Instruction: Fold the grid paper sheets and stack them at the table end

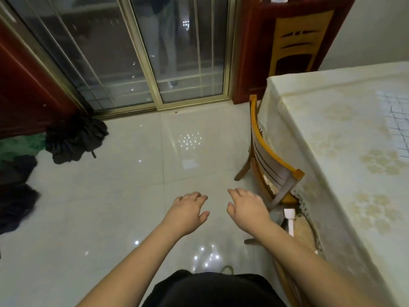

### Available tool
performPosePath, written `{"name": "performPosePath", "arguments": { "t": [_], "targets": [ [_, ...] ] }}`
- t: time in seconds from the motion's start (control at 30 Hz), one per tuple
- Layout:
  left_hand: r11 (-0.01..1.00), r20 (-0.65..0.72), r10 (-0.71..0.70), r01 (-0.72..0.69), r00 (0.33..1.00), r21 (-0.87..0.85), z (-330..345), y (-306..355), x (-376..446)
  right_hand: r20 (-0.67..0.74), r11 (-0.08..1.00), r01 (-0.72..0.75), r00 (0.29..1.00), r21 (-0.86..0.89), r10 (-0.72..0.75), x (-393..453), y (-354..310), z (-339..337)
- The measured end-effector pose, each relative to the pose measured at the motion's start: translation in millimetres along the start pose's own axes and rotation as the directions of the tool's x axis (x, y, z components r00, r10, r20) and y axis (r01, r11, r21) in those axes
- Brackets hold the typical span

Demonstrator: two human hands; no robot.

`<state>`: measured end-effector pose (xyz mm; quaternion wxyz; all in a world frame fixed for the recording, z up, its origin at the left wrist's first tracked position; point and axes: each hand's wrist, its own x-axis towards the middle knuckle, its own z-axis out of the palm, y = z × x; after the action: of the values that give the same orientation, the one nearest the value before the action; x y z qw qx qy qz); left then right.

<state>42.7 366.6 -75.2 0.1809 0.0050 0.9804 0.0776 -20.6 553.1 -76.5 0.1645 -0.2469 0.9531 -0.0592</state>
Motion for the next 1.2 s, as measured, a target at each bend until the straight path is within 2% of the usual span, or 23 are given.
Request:
{"name": "performPosePath", "arguments": {
  "t": [0.27,0.5,0.67,0.83,0.97,1.07,1.2],
  "targets": [
    [0.975,0.028,0.213,-0.215,0.977,0.056,-45,-9,112,-0.039,0.978,-0.191,0.980,0.089,0.195,69,25,-17],
    [0.895,0.023,0.433,-0.433,0.901,0.105,-97,-24,224,-0.120,0.922,-0.377,0.915,0.083,0.385,139,49,-52],
    [0.798,0.038,0.587,-0.585,0.809,0.142,-132,-30,283,-0.162,0.866,-0.477,0.853,0.146,0.497,171,47,-75],
    [0.699,-0.018,0.708,-0.698,0.706,0.155,-166,-13,335,-0.237,0.796,-0.569,0.760,0.207,0.605,185,56,-88],
    [0.578,0.004,0.809,-0.796,0.588,0.179,-177,32,371,-0.257,0.735,-0.620,0.689,0.274,0.678,190,82,-101],
    [0.479,0.062,0.864,-0.853,0.500,0.209,-181,84,405,-0.273,0.667,-0.687,0.608,0.289,0.745,185,121,-103],
    [0.374,0.166,0.894,-0.898,0.415,0.232,-176,145,448,-0.264,0.562,-0.745,0.497,0.360,0.827,176,182,-97]
  ]
}}
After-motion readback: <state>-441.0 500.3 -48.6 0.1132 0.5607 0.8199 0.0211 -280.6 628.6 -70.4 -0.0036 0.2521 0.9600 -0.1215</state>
